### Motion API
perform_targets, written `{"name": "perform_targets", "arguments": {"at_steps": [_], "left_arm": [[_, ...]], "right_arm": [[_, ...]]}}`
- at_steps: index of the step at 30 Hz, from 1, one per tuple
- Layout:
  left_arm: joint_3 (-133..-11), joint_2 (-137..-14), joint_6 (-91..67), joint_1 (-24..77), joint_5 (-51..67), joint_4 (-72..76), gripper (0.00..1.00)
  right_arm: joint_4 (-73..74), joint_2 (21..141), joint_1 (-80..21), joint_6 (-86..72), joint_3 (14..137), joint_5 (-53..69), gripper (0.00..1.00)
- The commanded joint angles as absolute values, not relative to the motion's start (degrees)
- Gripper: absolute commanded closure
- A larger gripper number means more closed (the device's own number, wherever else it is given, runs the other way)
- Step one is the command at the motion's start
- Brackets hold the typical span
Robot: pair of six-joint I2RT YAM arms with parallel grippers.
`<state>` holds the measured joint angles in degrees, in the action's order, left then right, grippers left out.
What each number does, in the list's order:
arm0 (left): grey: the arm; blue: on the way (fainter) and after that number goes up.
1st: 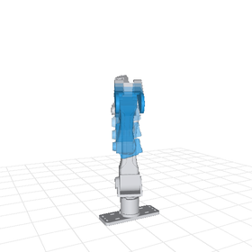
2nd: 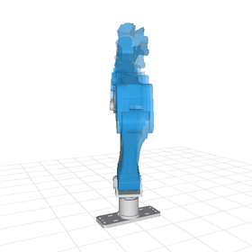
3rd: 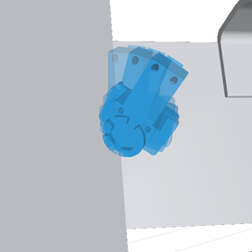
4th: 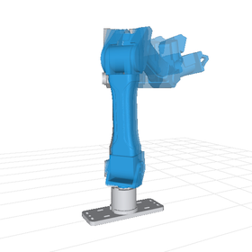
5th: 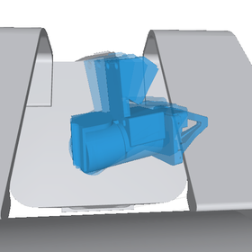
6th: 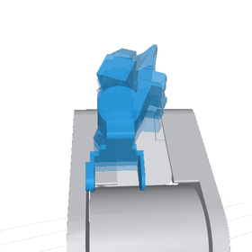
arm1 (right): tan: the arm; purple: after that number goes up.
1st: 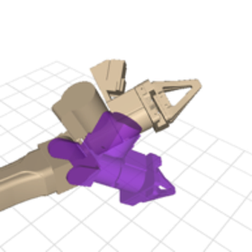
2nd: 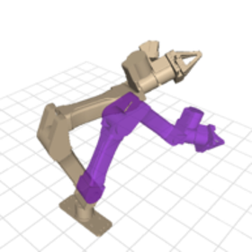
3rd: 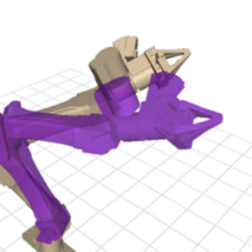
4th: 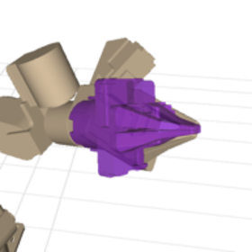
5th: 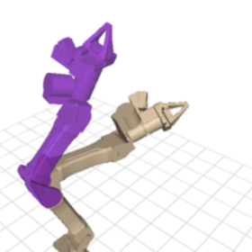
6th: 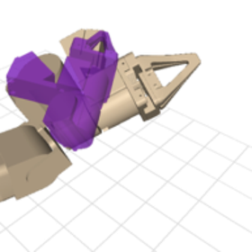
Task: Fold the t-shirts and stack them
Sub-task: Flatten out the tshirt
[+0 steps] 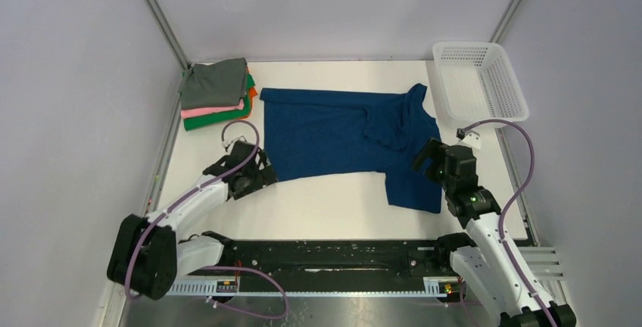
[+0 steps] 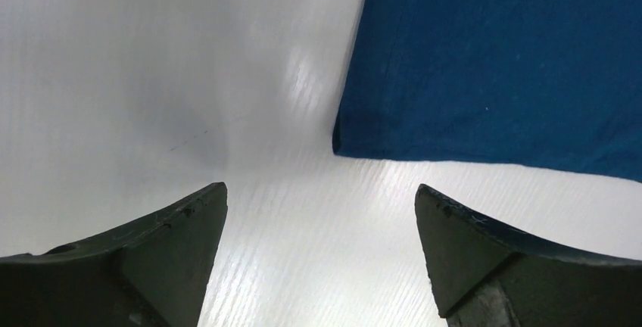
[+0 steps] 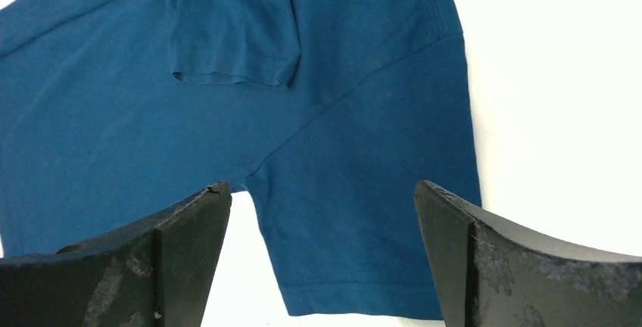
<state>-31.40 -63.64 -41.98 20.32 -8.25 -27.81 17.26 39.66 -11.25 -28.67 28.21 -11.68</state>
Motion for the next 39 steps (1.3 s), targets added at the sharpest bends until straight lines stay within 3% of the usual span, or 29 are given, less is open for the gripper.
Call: {"name": "perform_targets", "arguments": {"at_steps": [1, 5, 19, 25, 27, 35, 39], "left_arm": [[-33.14, -69.43, -44.70, 20.82, -7.30, -20.58, 0.08], [-36.13, -76.06, -45.55, 22.70, -7.69, -19.96, 0.13], [-46.20, -89.85, -47.67, 32.01, -13.86, -27.78, 0.51], [-47.17, -90.10, -47.25, 32.18, -16.23, -28.84, 0.82], [-48.09, -90.38, -47.12, 32.17, -17.89, -30.10, 0.99], [-46.06, -83.42, -46.90, 30.72, -26.36, -34.44, 1.00], [-40.89, -76.70, -46.62, 23.84, -25.95, -33.47, 1.00]], "right_arm": [[16.69, 37.99, -11.36, -29.17, 28.43, -10.46, 0.00], [17.90, 38.74, -11.36, -28.30, 27.86, -12.44, 0.00], [19.20, 42.86, -11.34, -27.29, 28.80, -16.46, 0.00], [19.19, 43.89, -11.34, -27.25, 29.08, -16.17, 0.00], [19.27, 44.03, -11.38, -27.40, 29.18, -15.85, 0.00], [26.50, 44.82, -11.37, -31.37, 32.05, -16.07, 0.00], [32.10, 45.58, -11.35, -33.33, 34.12, -11.18, 0.01]]}}
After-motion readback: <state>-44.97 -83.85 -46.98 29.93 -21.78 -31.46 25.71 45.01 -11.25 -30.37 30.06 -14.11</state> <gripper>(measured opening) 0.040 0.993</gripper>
